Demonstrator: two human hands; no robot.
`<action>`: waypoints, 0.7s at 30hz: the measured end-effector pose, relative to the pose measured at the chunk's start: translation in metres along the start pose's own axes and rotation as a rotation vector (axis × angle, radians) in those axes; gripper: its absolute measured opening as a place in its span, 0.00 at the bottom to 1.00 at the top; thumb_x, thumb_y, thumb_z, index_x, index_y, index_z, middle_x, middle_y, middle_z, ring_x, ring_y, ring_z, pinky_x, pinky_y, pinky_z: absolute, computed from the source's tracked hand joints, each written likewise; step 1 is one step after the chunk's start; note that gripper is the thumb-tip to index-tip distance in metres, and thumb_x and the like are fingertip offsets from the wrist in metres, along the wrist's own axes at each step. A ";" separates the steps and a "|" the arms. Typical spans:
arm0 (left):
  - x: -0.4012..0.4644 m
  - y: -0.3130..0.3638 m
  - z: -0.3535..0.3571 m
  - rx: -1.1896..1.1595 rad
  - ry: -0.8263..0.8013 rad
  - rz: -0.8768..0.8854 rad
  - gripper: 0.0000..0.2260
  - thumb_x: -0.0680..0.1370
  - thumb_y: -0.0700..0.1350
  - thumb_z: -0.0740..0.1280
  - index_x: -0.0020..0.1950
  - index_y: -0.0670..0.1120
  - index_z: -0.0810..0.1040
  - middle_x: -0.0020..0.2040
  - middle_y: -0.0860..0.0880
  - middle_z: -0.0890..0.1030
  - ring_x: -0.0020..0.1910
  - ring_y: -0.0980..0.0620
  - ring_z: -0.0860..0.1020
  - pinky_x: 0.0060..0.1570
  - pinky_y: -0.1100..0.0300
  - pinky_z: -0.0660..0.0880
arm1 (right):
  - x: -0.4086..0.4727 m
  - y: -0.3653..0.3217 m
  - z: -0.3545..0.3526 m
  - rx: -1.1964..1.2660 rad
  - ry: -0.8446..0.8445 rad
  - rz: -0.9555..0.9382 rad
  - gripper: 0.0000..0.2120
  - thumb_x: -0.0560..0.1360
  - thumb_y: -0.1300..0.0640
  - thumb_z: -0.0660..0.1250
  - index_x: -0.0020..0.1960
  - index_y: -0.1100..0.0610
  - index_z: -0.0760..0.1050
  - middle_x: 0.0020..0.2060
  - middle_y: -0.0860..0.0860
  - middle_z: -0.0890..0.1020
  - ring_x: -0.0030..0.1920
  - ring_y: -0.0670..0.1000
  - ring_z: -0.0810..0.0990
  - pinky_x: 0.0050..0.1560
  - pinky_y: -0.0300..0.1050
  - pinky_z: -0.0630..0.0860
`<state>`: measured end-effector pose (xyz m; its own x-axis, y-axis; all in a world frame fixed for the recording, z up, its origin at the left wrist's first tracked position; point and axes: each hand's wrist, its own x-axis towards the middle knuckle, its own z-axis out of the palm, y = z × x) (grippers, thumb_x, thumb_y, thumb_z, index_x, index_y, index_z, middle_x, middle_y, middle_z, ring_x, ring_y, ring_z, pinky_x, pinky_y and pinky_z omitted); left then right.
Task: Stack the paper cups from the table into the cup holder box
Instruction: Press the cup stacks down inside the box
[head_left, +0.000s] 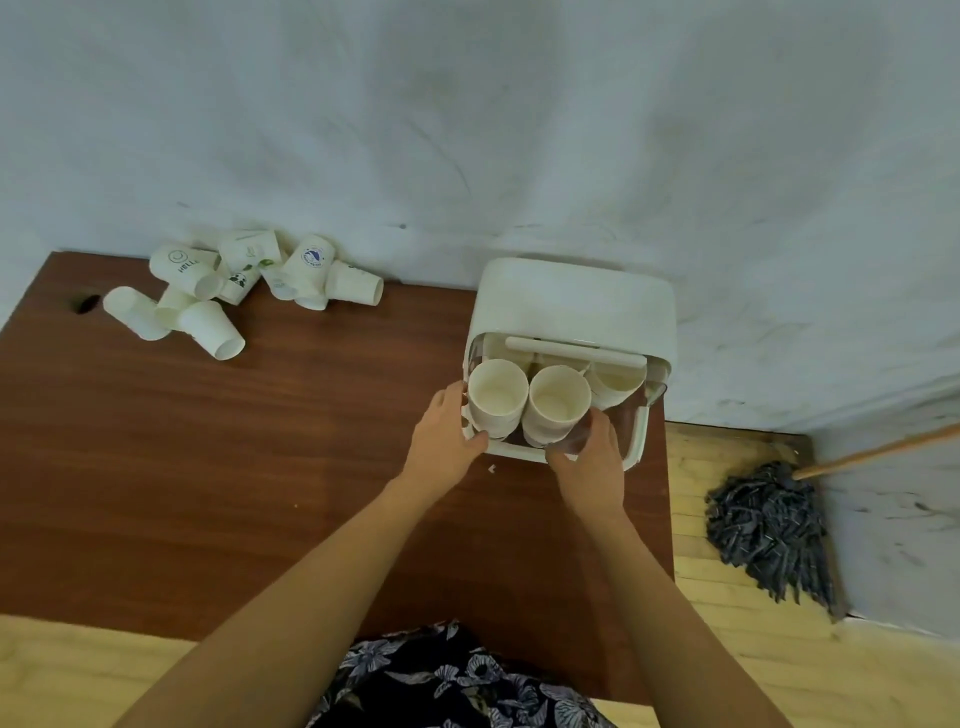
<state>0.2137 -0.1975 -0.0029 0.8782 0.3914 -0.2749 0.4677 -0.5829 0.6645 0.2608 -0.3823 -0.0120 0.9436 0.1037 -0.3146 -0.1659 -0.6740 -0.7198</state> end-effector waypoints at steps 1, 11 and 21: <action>0.004 -0.001 0.004 -0.029 -0.009 -0.018 0.30 0.72 0.46 0.74 0.70 0.48 0.66 0.63 0.48 0.74 0.60 0.48 0.75 0.59 0.52 0.74 | 0.003 -0.003 0.002 0.034 0.011 0.014 0.34 0.72 0.54 0.74 0.73 0.52 0.62 0.66 0.52 0.72 0.56 0.51 0.77 0.55 0.51 0.76; 0.025 0.002 0.035 -0.328 -0.013 -0.186 0.31 0.68 0.50 0.77 0.66 0.48 0.67 0.59 0.48 0.76 0.58 0.48 0.76 0.50 0.55 0.75 | 0.030 -0.009 0.019 0.107 0.049 0.054 0.42 0.67 0.46 0.77 0.75 0.47 0.58 0.64 0.50 0.77 0.64 0.56 0.76 0.58 0.52 0.74; 0.043 0.014 0.040 -0.337 0.017 -0.180 0.34 0.65 0.59 0.76 0.67 0.55 0.67 0.62 0.53 0.76 0.59 0.49 0.77 0.57 0.46 0.76 | 0.047 -0.013 0.022 0.071 0.086 0.073 0.42 0.65 0.38 0.74 0.72 0.44 0.58 0.63 0.50 0.78 0.61 0.58 0.77 0.57 0.59 0.77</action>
<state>0.2619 -0.2170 -0.0329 0.7821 0.4795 -0.3980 0.5526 -0.2384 0.7986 0.3010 -0.3523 -0.0308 0.9490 -0.0089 -0.3152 -0.2516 -0.6237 -0.7400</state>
